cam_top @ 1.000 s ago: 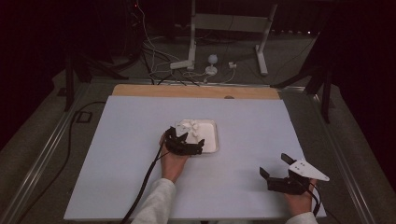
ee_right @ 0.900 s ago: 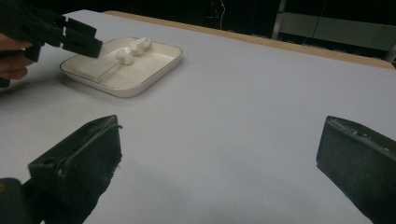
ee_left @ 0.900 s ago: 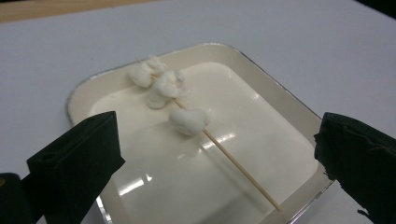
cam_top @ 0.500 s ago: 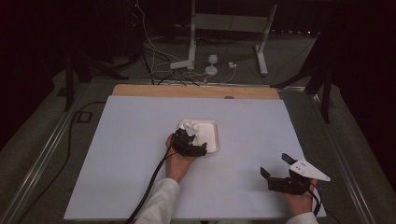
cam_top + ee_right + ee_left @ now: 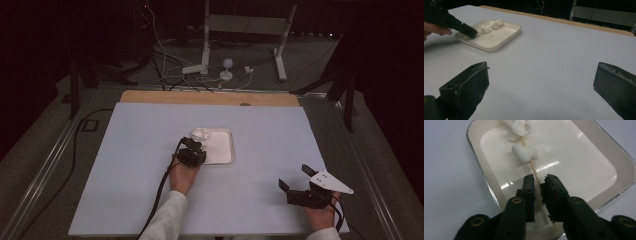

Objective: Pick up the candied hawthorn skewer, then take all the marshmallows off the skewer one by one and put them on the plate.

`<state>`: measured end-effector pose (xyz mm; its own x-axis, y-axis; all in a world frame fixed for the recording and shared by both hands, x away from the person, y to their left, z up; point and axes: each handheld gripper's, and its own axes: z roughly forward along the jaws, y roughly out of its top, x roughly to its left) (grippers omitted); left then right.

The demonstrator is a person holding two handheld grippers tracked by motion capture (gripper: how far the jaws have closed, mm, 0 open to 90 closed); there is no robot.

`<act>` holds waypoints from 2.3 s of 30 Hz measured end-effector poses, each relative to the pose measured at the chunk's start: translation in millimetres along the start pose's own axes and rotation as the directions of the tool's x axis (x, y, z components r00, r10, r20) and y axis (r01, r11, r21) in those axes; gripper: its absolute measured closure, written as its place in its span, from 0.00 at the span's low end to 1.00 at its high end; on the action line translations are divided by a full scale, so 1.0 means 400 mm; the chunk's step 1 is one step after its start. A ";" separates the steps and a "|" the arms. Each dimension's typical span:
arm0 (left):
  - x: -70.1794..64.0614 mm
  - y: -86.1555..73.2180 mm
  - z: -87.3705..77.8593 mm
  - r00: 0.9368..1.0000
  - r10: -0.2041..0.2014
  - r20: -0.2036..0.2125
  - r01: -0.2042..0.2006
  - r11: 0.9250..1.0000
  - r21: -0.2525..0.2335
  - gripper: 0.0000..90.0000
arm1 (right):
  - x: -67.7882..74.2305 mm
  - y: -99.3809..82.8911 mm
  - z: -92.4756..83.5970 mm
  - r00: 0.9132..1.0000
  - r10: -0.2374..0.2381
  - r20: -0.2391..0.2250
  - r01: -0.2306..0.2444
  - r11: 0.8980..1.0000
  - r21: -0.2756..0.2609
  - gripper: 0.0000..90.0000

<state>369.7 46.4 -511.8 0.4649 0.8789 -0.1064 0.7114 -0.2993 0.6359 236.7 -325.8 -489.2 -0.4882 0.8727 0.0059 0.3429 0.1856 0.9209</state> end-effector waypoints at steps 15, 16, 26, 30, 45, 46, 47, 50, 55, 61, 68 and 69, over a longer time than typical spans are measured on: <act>0.013 0.002 -0.042 0.996 -0.043 0.078 0.042 0.999 0.012 1.00 | -0.002 -0.001 0.001 1.000 -0.002 -0.001 0.002 1.000 0.004 0.00; 0.014 -0.001 -0.046 0.996 -0.040 0.083 0.038 0.999 0.016 1.00 | -0.002 -0.001 0.000 1.000 -0.002 -0.001 0.002 1.000 0.004 0.00; 0.024 -0.008 -0.033 0.993 -0.045 0.109 0.036 0.996 0.082 1.00 | 0.000 -0.001 0.003 1.000 -0.004 -0.001 0.004 1.000 0.009 0.00; 0.033 -0.013 -0.044 0.992 -0.056 0.115 0.050 0.997 0.060 1.00 | -0.002 -0.002 0.002 1.000 0.000 -0.001 0.000 1.000 0.008 0.00; 0.059 -0.037 -0.131 0.991 -0.020 0.134 0.033 0.995 -0.097 1.00 | 0.001 0.002 0.007 1.000 0.007 -0.009 -0.007 1.000 0.004 0.00; 0.061 -0.039 -0.137 0.991 -0.018 0.133 0.031 0.994 -0.102 1.00 | 0.001 0.002 0.008 1.000 0.006 -0.009 -0.006 1.000 0.004 0.00; 0.063 -0.042 -0.141 0.991 -0.021 0.134 0.036 0.993 -0.111 1.00 | 0.001 0.002 0.008 1.000 0.006 -0.009 -0.006 1.000 0.004 0.00; 0.070 -0.054 -0.153 0.990 -0.025 0.138 0.044 0.990 -0.135 1.00 | 0.001 0.002 0.006 1.000 0.008 -0.008 -0.008 1.000 0.003 0.00; 0.080 -0.074 -0.171 0.990 -0.025 0.136 0.047 0.985 -0.165 1.00 | 0.001 0.002 0.006 1.000 0.007 -0.009 -0.007 1.000 0.002 0.00; 0.084 -0.089 -0.194 0.991 -0.014 0.136 0.042 0.979 -0.202 1.00 | 0.002 0.004 0.007 1.000 0.008 -0.010 -0.008 1.000 0.003 0.00; 0.076 -0.106 -0.212 0.990 0.013 0.143 0.023 0.968 -0.251 1.00 | 0.007 0.012 0.009 0.998 0.044 -0.040 -0.044 0.999 -0.009 0.00; 0.074 -0.108 -0.215 0.989 0.020 0.144 0.017 0.966 -0.256 1.00 | 0.010 0.016 0.010 0.997 0.052 -0.048 -0.053 0.999 -0.011 0.00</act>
<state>307.3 117.2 -476.5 0.5503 0.8101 -0.2023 0.5606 -0.1789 0.8086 240.0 -319.2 -484.9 -0.5072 0.8588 0.0727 0.3593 0.1340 0.9236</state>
